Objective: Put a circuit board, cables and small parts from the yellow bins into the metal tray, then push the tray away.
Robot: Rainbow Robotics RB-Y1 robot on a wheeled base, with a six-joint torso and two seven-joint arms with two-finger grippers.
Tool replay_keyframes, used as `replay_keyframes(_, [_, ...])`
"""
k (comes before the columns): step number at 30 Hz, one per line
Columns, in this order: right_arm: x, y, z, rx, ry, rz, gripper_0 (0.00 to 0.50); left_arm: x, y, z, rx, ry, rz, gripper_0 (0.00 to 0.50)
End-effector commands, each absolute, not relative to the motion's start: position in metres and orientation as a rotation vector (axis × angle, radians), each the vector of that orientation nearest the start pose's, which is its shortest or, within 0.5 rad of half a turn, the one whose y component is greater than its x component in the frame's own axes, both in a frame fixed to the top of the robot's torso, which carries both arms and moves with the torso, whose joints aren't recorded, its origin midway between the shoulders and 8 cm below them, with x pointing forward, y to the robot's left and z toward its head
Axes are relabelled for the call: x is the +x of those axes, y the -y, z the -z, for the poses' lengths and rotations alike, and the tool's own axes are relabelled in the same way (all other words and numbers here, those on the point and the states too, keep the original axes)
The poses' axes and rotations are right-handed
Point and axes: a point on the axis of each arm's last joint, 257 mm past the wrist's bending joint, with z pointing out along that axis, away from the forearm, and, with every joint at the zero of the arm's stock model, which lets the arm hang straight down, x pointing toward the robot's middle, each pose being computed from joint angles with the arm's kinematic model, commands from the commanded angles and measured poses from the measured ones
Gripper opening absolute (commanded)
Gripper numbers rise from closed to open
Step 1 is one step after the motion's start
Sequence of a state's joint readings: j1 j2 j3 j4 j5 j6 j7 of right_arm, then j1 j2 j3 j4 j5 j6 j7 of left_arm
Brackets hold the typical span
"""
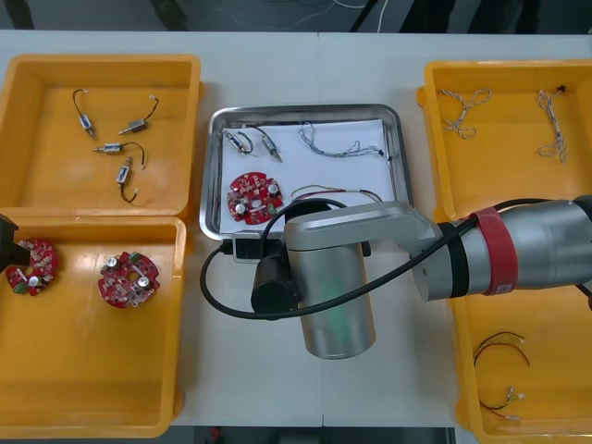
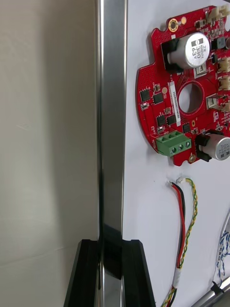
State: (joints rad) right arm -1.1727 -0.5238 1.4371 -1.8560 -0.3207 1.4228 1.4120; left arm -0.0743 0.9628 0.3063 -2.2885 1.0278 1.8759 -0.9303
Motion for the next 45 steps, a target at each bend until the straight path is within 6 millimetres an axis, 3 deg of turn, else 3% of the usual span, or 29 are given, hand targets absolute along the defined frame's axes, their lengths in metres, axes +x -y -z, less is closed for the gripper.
replay_keyframes(1, [0.481, -0.014, 0.214, -1.749, -1.553, 0.767, 0.000, 0.342, -0.372, 0.147, -0.204, -2.681, 0.002, 0.500])
replay_keyframes(45, [0.564, -0.001, 0.173, -1.696, -1.474, 0.908, 0.000, 0.342, -0.372, 0.147, -0.204, -2.681, 0.002, 0.500])
